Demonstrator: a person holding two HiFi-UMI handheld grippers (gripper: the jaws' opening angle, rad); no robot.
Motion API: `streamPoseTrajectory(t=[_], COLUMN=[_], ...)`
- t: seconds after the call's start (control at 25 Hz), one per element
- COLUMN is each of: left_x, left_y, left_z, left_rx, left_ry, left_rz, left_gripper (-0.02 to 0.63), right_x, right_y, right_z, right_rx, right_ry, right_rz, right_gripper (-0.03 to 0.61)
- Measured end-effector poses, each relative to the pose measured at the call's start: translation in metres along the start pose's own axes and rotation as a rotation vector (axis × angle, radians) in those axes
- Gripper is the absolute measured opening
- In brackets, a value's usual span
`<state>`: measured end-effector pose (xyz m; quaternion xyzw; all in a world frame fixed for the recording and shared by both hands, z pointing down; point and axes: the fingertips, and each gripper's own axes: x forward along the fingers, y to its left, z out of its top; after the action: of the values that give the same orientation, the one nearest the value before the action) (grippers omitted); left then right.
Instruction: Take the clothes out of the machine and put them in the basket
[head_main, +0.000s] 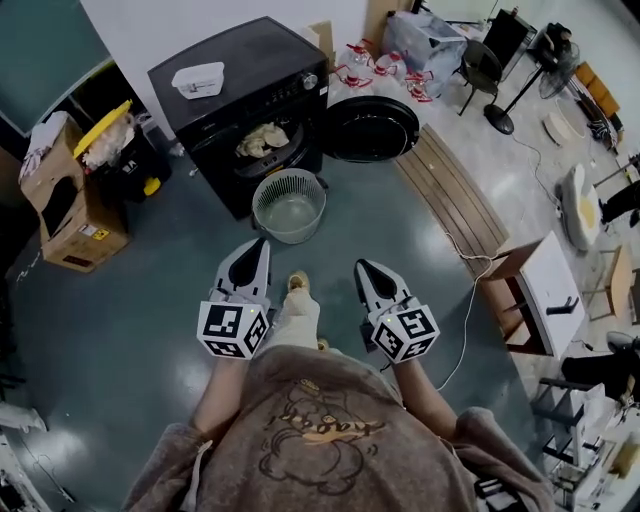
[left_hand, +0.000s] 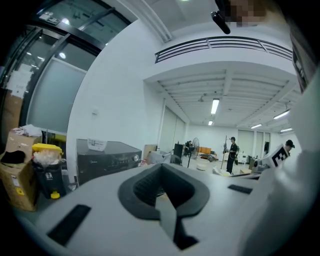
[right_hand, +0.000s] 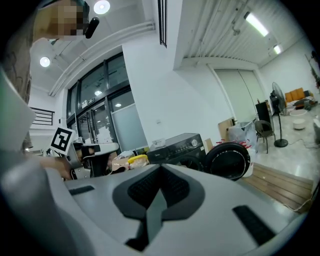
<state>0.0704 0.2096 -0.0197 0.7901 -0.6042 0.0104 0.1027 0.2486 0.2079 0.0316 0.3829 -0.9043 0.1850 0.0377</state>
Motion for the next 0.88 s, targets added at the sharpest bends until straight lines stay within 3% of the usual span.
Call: streamPoseTrajectory(t=[0.56, 0.88], left_x=[0.162, 0.223], left_y=[0.084, 0.146], left_z=[0.025, 0.04], left_rx=[-0.023, -0.028], left_ry=[0.022, 0.026], left_rz=[-0.001, 0.038], left_gripper=[0.006, 0.006], right_x=[0.167, 0.254], right_y=[-0.085, -0.113], right_z=[0.064, 0.091], right_rx=[-0.018, -0.033], right_ry=[0.03, 0.052], right_rz=[0.028, 0.053], right_gripper=[-0.011, -0.011])
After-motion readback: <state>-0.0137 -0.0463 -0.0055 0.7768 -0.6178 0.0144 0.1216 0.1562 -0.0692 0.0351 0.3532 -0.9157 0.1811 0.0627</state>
